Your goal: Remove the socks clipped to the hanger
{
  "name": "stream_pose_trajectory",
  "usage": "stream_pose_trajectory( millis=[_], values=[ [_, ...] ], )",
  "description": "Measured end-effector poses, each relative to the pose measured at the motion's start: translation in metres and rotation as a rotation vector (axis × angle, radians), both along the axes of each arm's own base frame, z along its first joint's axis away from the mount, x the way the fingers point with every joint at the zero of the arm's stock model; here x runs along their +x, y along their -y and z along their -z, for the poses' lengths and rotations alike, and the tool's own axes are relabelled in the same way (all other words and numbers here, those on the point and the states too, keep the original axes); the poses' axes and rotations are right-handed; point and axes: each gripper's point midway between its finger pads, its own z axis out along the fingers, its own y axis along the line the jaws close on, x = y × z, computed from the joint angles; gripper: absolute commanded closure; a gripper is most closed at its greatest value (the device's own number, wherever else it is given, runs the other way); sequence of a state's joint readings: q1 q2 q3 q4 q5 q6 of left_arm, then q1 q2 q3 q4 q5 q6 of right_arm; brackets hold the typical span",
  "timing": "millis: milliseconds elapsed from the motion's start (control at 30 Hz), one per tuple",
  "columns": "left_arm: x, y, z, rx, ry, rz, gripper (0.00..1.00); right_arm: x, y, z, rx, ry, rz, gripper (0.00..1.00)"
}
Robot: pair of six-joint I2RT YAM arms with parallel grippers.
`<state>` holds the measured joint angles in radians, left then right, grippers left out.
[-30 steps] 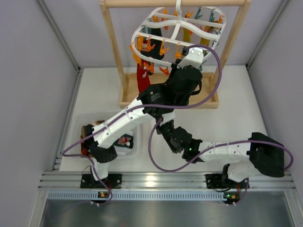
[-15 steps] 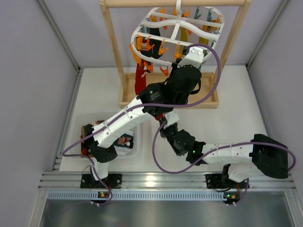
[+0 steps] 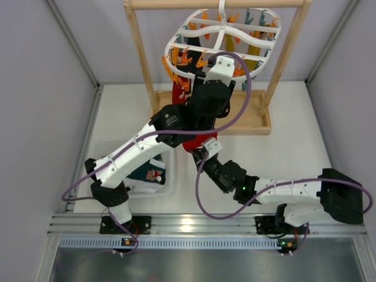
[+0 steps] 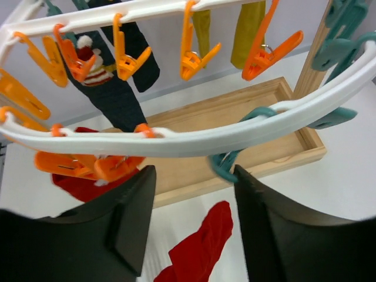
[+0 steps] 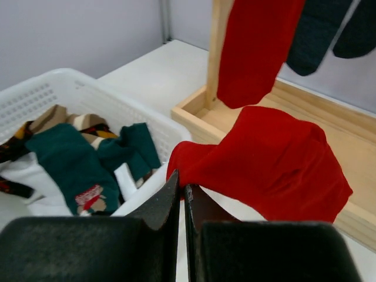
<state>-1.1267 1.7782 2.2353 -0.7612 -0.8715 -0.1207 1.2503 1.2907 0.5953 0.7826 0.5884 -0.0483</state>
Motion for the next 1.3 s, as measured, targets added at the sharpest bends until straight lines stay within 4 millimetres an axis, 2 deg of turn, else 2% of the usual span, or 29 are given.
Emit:
stream_pose_trajectory(
  millis=[133, 233, 333, 433, 567, 667, 767, 800, 833, 933, 1000, 1067, 1133, 1200, 1300],
  values=[
    [-0.014, -0.025, -0.013, -0.045, 0.004, 0.009, 0.19, -0.013, -0.014, -0.002, 0.001, 0.001, -0.108, 1.00],
    [-0.025, -0.058, -0.025, -0.071, 0.024, -0.034, 0.01, -0.021, -0.028, -0.007, -0.002, -0.003, -0.185, 1.00],
    [-0.035, -0.100, -0.036, -0.095, 0.056, -0.115, 0.01, -0.028, -0.050, -0.024, 0.014, 0.004, -0.267, 1.00],
    [-0.048, -0.150, -0.047, -0.123, 0.096, -0.217, 0.01, -0.034, -0.073, -0.042, 0.033, 0.017, -0.344, 1.00],
    [-0.065, -0.207, -0.049, -0.152, 0.132, -0.327, 0.01, -0.041, -0.112, -0.059, 0.034, 0.026, -0.451, 1.00],
    [-0.078, -0.241, -0.046, -0.179, 0.149, -0.382, 0.01, -0.042, -0.143, -0.063, 0.034, 0.020, -0.514, 1.00],
    [-0.087, -0.267, -0.046, -0.214, 0.164, -0.427, 0.01, -0.045, -0.170, -0.053, 0.029, -0.011, -0.571, 0.99],
    [-0.090, -0.275, -0.046, -0.225, 0.169, -0.439, 0.01, -0.045, -0.179, -0.047, 0.027, -0.027, -0.585, 0.72],
    [-0.092, -0.279, -0.047, -0.232, 0.173, -0.447, 0.01, -0.045, -0.185, -0.039, 0.026, -0.052, -0.594, 0.53],
    [-0.096, -0.290, -0.047, -0.248, 0.180, -0.463, 0.01, -0.045, -0.193, -0.013, -0.008, -0.112, -0.601, 0.29],
    [-0.096, -0.288, -0.041, -0.241, 0.175, -0.453, 0.01, -0.044, -0.192, -0.005, -0.027, -0.136, -0.595, 0.27],
    [-0.094, -0.281, -0.033, -0.234, 0.163, -0.429, 0.01, -0.042, -0.190, -0.007, -0.023, -0.143, -0.577, 0.23],
    [-0.091, -0.268, -0.023, -0.237, 0.146, -0.390, 0.01, -0.037, -0.177, -0.007, -0.025, -0.158, -0.536, 0.16],
    [-0.088, -0.254, -0.011, -0.237, 0.122, -0.349, 0.01, -0.032, -0.153, -0.007, -0.025, -0.181, -0.483, 0.14],
    [-0.082, -0.225, 0.017, -0.230, 0.078, -0.287, 0.01, -0.018, -0.101, -0.014, -0.001, -0.219, -0.374, 0.13]
  ],
)
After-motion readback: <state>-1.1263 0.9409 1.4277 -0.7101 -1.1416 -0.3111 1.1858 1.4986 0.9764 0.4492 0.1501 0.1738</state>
